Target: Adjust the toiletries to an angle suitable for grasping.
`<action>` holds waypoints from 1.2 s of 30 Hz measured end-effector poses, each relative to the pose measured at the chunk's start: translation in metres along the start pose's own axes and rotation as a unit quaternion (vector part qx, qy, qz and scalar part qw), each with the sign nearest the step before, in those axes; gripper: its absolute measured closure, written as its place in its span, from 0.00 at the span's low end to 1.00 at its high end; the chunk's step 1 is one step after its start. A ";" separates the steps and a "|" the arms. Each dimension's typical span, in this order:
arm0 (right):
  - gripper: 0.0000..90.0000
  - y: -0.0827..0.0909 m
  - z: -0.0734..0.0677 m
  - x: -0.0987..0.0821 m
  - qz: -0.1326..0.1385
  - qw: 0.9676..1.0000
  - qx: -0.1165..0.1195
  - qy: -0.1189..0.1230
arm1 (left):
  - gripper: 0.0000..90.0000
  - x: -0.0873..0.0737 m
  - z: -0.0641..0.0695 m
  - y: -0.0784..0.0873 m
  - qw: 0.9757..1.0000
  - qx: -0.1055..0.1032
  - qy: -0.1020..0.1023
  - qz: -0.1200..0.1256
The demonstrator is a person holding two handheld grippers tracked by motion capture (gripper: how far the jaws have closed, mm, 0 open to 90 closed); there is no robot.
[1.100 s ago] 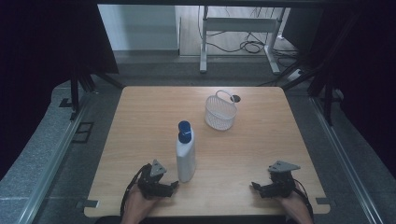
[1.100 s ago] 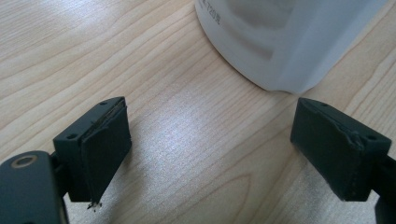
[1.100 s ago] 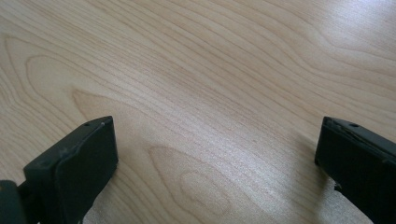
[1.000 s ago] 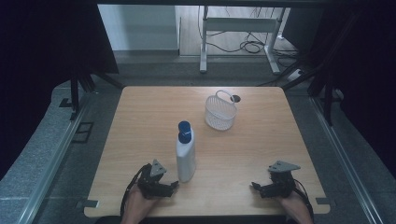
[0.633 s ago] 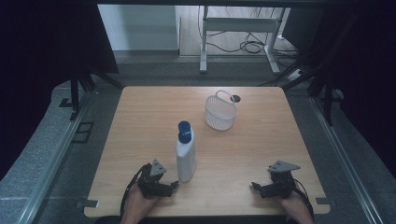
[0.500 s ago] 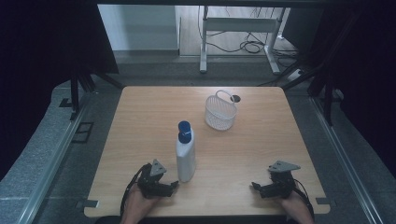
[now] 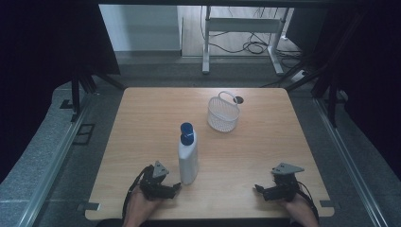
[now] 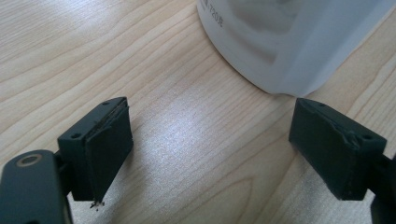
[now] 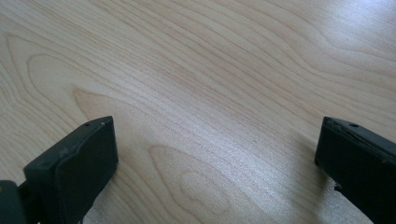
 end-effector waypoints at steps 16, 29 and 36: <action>0.00 0.000 0.000 0.000 0.000 1.000 0.000 0.000 | 0.43 0.006 -0.004 0.005 1.000 0.005 0.010 0.002; 0.00 0.000 0.000 0.000 0.000 1.000 0.000 0.000 | 0.79 0.016 -0.017 0.004 0.999 0.008 0.040 0.025; 0.00 0.000 0.000 0.000 0.000 1.000 0.001 0.000 | 0.96 0.021 -0.020 0.000 0.999 0.003 0.042 0.029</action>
Point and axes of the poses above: each handheld gripper's, and its own axes: y roughly backward along the jaws, x roughly out of its top, z roughly to its right, the point moved 5 cm from there along -y, roughly forward along the jaws, and after that the axes turned 12 degrees about -y, right-handed, at the moved point
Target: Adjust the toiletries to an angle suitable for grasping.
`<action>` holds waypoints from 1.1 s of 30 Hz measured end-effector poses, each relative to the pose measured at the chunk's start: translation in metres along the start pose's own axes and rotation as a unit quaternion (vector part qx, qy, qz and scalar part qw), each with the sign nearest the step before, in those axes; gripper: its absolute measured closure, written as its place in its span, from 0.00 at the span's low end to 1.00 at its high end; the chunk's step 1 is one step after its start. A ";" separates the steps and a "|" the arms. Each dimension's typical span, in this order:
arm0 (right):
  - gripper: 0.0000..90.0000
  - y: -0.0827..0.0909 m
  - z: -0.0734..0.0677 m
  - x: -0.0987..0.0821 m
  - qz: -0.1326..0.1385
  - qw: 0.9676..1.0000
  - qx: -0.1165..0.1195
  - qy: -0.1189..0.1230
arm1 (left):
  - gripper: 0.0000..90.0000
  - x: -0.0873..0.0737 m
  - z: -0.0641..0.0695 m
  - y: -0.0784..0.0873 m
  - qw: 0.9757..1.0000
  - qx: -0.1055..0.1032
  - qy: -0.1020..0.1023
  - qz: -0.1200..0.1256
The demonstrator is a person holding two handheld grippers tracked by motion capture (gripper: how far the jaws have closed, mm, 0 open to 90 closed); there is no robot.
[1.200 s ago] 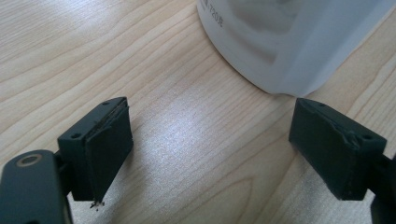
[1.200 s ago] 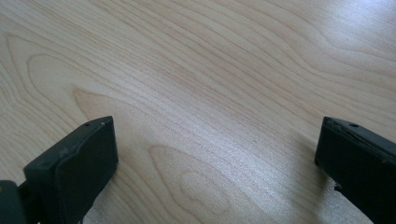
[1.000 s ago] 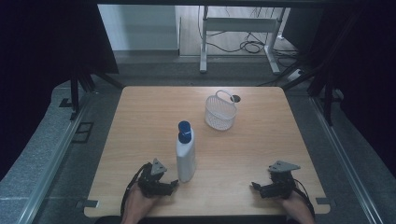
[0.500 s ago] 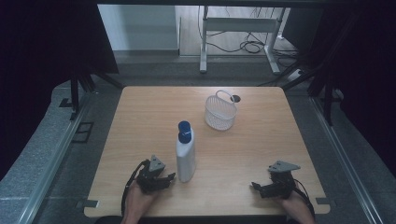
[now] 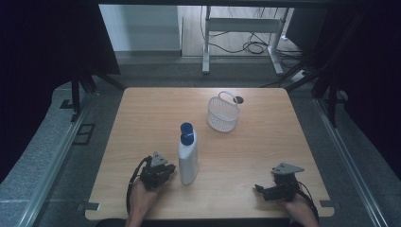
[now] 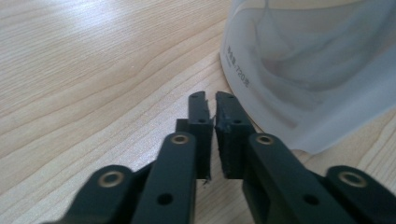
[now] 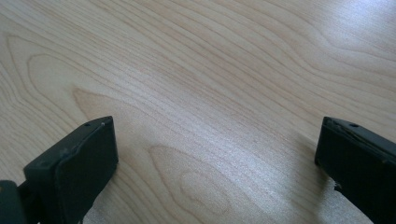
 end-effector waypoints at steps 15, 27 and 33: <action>0.00 0.000 0.000 0.000 0.000 1.000 0.001 0.000 | 0.99 0.006 0.007 -0.011 1.000 -0.024 -0.010 -0.009; 0.00 0.000 0.000 0.000 0.000 1.000 0.001 0.000 | 0.99 0.008 0.010 -0.012 0.999 -0.033 -0.003 -0.003; 0.00 0.000 0.000 0.000 0.000 1.000 0.001 0.001 | 0.99 0.009 0.014 -0.015 0.999 -0.038 -0.006 0.000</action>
Point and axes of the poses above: each handheld gripper's, and its own axes: y roughly backward along the jaws, x roughly out of its top, z roughly to its right, the point moved 5 cm from there along -y, roughly forward along the jaws, and after that the axes turned 12 degrees about -y, right-handed, at the moved point
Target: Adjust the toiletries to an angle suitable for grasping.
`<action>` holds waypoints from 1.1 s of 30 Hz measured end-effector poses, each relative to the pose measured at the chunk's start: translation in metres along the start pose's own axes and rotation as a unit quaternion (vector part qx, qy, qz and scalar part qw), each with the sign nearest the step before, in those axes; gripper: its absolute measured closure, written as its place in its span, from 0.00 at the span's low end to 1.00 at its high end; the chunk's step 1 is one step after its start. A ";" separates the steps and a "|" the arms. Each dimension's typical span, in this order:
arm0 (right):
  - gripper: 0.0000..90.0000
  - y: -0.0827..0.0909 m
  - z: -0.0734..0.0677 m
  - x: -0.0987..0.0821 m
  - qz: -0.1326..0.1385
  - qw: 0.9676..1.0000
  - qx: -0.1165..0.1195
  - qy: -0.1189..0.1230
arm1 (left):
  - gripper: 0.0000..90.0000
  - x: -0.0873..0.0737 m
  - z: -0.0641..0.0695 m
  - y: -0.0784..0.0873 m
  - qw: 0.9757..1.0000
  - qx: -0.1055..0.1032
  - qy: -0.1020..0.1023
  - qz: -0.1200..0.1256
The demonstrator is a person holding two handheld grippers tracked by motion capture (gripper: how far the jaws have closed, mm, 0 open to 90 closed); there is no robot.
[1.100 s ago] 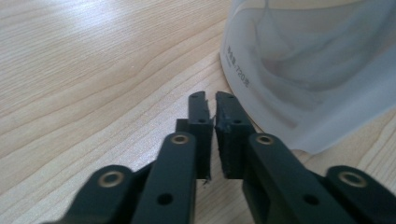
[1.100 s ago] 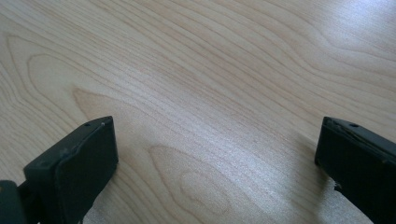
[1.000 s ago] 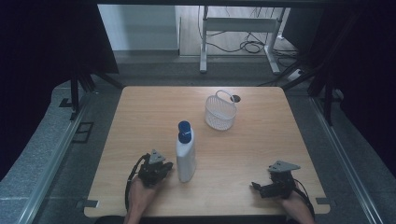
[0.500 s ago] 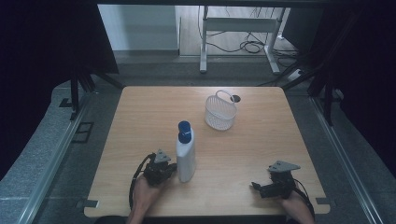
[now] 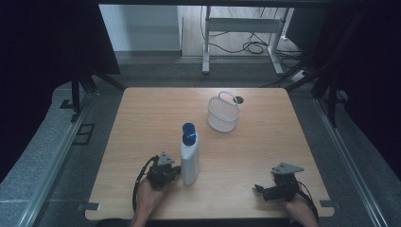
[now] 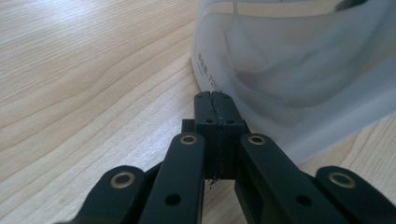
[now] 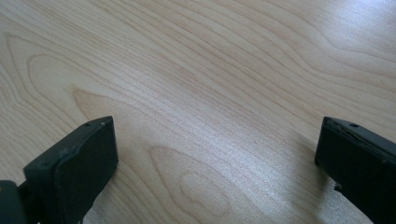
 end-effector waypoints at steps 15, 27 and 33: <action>0.00 0.000 0.000 0.000 0.000 1.000 0.000 0.000 | 0.99 0.006 0.007 -0.005 1.000 -0.010 -0.007 0.011; 0.00 0.000 0.000 0.000 0.000 1.000 0.000 0.000 | 0.99 0.011 0.018 -0.008 0.999 -0.021 -0.022 0.012; 0.00 0.000 0.000 0.000 0.000 1.000 0.000 0.000 | 0.99 0.013 0.023 -0.010 0.999 -0.025 -0.029 0.013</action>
Point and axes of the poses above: each handheld gripper's, and its own axes: y roughly backward along the jaws, x roughly out of its top, z roughly to its right, the point moved 5 cm from there along -y, roughly forward along the jaws, and after that the axes turned 12 degrees about -y, right-handed, at the moved point
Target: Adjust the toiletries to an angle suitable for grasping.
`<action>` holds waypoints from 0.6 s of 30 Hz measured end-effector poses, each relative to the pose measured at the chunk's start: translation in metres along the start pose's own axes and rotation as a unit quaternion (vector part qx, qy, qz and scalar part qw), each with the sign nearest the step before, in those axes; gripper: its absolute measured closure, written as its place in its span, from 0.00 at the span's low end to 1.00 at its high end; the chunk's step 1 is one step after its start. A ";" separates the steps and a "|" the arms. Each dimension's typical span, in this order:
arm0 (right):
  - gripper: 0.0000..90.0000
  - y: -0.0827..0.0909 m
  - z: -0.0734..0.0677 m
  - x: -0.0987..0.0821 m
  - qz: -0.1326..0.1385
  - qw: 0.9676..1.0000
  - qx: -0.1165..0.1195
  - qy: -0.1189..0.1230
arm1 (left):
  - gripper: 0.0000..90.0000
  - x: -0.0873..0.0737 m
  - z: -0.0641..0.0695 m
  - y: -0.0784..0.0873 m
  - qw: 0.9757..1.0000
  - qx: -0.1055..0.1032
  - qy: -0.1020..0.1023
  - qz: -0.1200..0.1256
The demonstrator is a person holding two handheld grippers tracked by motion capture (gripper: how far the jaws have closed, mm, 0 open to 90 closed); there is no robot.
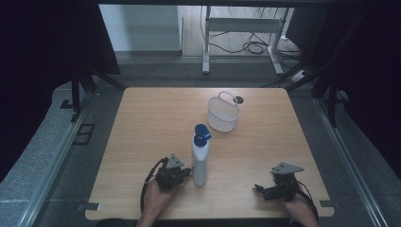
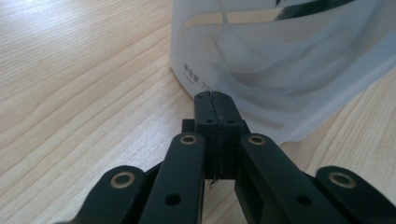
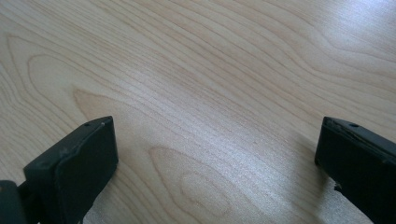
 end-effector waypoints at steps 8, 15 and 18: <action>0.00 0.000 0.000 0.000 0.000 1.000 0.000 0.000 | 0.99 0.005 0.009 -0.003 1.000 -0.009 -0.013 0.002; 0.00 0.000 0.000 0.000 0.000 1.000 0.000 0.001 | 0.99 0.009 0.018 -0.005 1.000 -0.018 -0.024 0.002; 0.00 0.000 0.000 0.000 0.000 1.000 0.000 0.000 | 0.99 0.011 0.022 -0.006 0.999 -0.022 -0.028 0.001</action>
Point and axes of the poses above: each handheld gripper's, and its own axes: y roughly backward along the jaws, x roughly out of its top, z roughly to its right, the point moved 5 cm from there along -y, roughly forward along the jaws, and after that the axes turned 12 degrees about -y, right-handed, at the moved point
